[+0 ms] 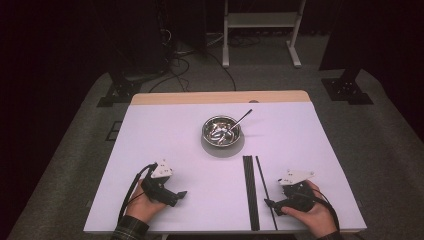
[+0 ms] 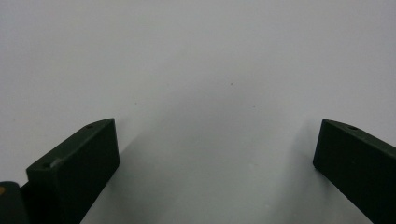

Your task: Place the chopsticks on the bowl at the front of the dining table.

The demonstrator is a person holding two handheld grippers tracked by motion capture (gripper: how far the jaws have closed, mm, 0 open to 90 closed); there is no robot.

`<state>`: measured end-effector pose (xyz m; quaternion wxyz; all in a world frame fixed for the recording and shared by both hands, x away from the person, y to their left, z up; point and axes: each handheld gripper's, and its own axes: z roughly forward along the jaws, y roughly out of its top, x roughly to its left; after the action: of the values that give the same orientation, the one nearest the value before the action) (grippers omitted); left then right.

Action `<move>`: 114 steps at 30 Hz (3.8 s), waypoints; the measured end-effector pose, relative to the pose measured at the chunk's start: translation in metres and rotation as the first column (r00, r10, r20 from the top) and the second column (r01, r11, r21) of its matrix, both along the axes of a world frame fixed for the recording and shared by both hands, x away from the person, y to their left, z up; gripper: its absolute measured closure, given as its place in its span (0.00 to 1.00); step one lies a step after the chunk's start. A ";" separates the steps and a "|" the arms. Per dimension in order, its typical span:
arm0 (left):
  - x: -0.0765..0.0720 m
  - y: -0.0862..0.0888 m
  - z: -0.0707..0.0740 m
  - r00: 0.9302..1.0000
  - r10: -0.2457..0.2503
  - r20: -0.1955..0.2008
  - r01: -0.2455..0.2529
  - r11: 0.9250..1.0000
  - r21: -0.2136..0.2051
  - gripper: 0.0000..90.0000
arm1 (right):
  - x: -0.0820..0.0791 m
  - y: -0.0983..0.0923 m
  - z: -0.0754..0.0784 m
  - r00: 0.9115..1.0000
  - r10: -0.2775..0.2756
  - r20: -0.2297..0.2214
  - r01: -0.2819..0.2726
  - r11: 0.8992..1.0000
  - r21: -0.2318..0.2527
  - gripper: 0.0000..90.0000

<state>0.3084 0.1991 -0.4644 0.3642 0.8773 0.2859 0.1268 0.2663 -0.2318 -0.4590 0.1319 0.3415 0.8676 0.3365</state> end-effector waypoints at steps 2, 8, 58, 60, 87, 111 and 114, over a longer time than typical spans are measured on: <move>0.000 0.000 0.000 1.000 0.000 0.000 0.000 1.000 0.000 0.00 | 0.000 -0.001 0.000 1.000 -0.002 -0.001 0.002 1.000 -0.001 0.14; 0.000 0.000 0.000 1.000 0.000 0.000 0.000 1.000 0.000 0.00 | 0.002 -0.008 0.000 1.000 -0.018 -0.005 0.018 1.000 -0.002 0.14; 0.000 0.000 0.000 1.000 0.000 0.001 0.000 1.000 0.000 0.00 | 0.016 -0.076 0.001 0.978 -0.208 -0.009 0.208 0.978 -0.002 0.14; 0.000 0.000 0.000 1.000 0.000 0.001 0.000 1.000 0.000 0.00 | 0.017 -0.079 0.001 0.978 -0.210 -0.008 0.210 0.978 0.000 0.14; 0.000 0.000 0.000 1.000 0.000 -0.001 0.000 1.000 0.000 0.00 | 0.037 -0.050 0.011 0.986 -0.164 0.007 0.164 0.985 0.063 0.14; 0.000 0.000 0.000 1.000 0.000 -0.001 0.000 1.000 0.000 0.00 | 0.049 -0.019 0.001 0.991 -0.133 -0.012 0.133 0.991 -0.010 0.13; 0.000 0.000 0.000 1.000 0.000 -0.001 0.000 1.000 -0.001 0.00 | 0.049 -0.019 0.001 0.991 -0.134 -0.020 0.134 0.991 -0.011 0.14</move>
<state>0.3085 0.1991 -0.4644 0.3644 0.8772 0.2861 0.1264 0.3154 -0.2506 -0.4575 0.1469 0.4017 0.8456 0.3192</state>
